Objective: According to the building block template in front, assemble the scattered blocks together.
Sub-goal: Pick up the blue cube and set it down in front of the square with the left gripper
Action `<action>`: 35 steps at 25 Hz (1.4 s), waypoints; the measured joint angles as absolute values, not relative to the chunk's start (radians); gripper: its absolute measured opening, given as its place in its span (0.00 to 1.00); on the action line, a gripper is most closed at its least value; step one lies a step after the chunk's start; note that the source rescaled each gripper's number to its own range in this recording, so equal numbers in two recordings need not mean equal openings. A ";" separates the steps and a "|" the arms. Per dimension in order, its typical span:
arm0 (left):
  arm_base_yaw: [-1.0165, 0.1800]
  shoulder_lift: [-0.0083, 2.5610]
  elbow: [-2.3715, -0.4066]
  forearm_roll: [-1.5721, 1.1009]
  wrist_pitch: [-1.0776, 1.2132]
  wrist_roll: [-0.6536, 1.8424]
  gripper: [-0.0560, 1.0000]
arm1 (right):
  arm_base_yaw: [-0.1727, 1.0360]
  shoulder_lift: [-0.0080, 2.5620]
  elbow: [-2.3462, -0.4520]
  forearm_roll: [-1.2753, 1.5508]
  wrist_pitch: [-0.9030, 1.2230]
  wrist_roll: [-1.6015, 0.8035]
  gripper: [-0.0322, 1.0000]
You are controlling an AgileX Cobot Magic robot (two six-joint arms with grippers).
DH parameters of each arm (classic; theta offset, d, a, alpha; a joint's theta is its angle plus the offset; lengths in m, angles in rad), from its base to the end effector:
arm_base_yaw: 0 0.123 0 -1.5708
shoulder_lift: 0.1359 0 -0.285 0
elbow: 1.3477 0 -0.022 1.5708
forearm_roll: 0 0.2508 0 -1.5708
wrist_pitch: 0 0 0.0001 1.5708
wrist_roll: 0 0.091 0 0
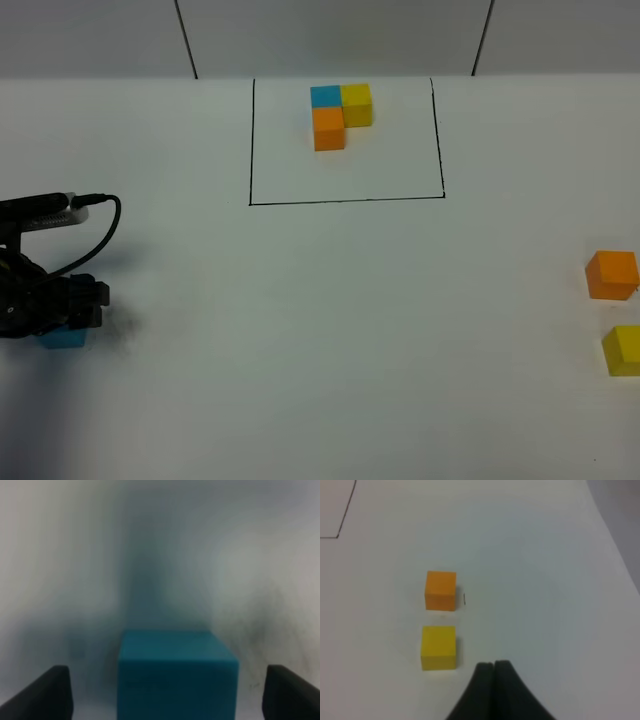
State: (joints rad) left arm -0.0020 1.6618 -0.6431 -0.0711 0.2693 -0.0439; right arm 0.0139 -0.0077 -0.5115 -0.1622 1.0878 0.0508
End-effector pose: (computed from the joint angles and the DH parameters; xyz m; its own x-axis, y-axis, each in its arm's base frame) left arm 0.2643 -0.0023 0.1277 -0.9272 -0.1103 -0.3579 -0.0958 0.9937 -0.0582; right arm -0.0089 -0.0131 0.2791 -0.4608 -0.0312 -0.8869 0.1018 0.9909 -0.0878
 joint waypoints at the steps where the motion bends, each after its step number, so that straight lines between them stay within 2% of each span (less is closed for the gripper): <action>1: -0.002 1.663 -0.643 -0.073 0.268 -0.044 0.89 | 0.014 -0.008 -0.511 -0.162 1.088 0.051 0.03; 13: -0.002 1.719 -0.644 -0.087 0.242 -0.032 0.68 | 0.014 -0.008 -0.511 -0.162 1.088 0.051 0.03; 18: -0.002 1.726 -0.644 -0.087 0.216 0.000 0.54 | 0.014 -0.008 -0.511 -0.162 1.088 0.051 0.03; 27: -0.012 1.728 -0.644 -0.088 0.215 0.025 0.54 | 0.014 -0.008 -0.511 -0.162 1.088 0.051 0.03; 35: -0.104 1.601 -0.642 -0.092 0.237 0.101 0.54 | 0.014 -0.008 -0.511 -0.162 1.088 0.051 0.03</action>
